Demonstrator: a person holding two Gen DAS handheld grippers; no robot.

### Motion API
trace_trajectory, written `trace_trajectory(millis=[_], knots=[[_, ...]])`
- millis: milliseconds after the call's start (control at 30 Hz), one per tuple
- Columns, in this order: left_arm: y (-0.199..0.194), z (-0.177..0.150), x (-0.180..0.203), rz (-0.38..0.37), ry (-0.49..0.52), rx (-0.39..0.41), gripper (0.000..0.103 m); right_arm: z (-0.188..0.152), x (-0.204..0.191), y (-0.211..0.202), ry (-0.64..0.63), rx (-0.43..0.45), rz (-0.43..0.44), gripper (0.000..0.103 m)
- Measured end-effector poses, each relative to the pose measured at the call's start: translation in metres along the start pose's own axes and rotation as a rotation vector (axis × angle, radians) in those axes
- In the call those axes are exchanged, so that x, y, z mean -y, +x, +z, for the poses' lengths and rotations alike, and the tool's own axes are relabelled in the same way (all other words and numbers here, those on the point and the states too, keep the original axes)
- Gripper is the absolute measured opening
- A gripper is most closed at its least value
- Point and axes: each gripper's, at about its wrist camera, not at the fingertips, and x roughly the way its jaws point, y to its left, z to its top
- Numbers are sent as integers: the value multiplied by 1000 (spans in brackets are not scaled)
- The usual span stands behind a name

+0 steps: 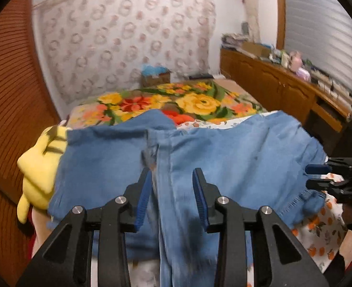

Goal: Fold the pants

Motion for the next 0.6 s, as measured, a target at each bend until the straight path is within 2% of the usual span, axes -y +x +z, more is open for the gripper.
trace_trajectory(millis=[100,200,300,467,500,533,600], knots=[[29,16,-1,-25,22,-56,36,8,-4,13,-24,-14,18,46],[58,25,-6,-56,30,-136,36,7,2,28,-48,-72,-3,46],[67,27,-6,-79,54,-151,36,-3,11,36,-66,-138,-24,46],[85,36,-4,-45,74,-182,36,-12,26,31,-38,-167,-18,46],[87,36,-2,-33,80,-183,31,-13,28,30,-37,-165,-17,46],[89,37,-1,-22,88,-180,19,-14,26,30,-36,-161,-18,46],[86,37,3,-10,104,-161,15,-15,27,29,-27,-153,-18,46]])
